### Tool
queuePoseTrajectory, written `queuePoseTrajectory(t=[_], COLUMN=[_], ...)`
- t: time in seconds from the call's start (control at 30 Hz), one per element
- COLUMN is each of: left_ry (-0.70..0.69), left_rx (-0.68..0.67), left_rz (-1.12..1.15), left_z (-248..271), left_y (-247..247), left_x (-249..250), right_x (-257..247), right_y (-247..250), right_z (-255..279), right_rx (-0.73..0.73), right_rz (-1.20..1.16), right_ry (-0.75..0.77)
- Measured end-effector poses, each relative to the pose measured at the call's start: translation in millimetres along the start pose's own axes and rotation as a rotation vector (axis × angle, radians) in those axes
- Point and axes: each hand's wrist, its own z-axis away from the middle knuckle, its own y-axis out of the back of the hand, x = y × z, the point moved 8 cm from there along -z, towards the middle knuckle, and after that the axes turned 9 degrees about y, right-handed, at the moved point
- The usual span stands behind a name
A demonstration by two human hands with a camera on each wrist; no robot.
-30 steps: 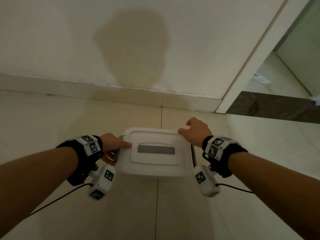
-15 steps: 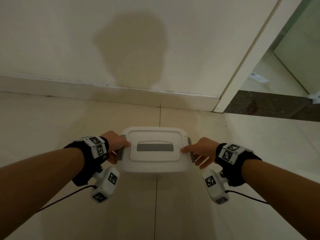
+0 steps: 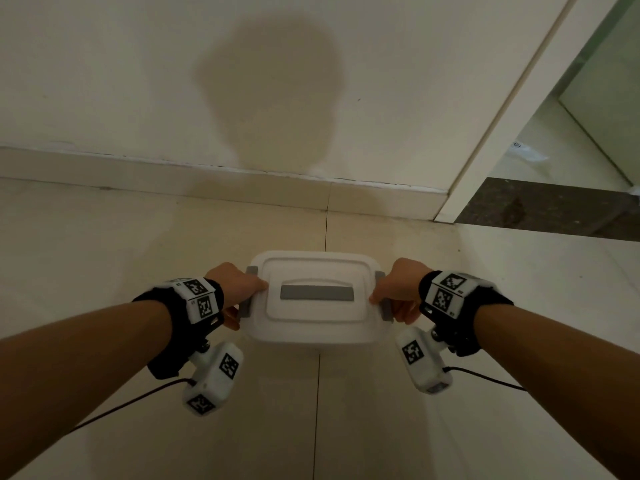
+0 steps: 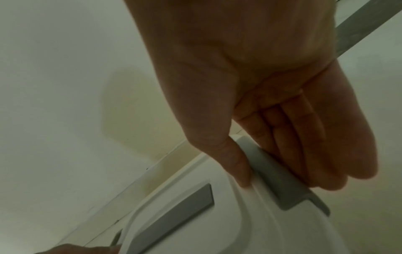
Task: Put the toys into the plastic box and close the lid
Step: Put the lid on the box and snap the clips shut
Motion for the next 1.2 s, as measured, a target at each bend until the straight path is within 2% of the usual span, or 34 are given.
queuePoseTrajectory(t=[0.27, 0.4, 0.6, 0.73, 0.87, 1.0, 1.2], left_ry=[-0.072, -0.106, -0.157, -0.188, -0.274, -0.337, -0.388], left_rx=[0.016, 0.053, 0.090, 0.048, 0.036, 0.025, -0.005], left_rz=[0.025, 0.126, 0.397, 0.648, 0.838, 0.974, 0.996], left_z=[-1.2, -4.9, -13.9, -21.0, -37.8, -57.9, -82.3], left_y=[1.0, 11.2, 25.6, 29.3, 37.5, 37.9, 30.1], left_x=[5.9, 23.6, 54.7, 77.4, 106.9, 127.0, 145.2], right_x=[13.2, 9.4, -9.2, -22.7, -32.9, -33.0, -30.4], right_y=[-17.9, -8.0, 33.4, 58.4, 80.3, 89.7, 89.8], right_z=[-1.2, -5.2, -29.1, -52.2, -82.9, -113.3, -145.4], right_rx=[-0.154, -0.147, 0.061, 0.258, 0.420, 0.496, 0.534], right_rz=[-0.111, -0.170, -0.311, -0.476, -0.604, -0.665, -0.707], right_ry=[-0.042, -0.034, 0.072, 0.130, 0.151, 0.153, 0.162])
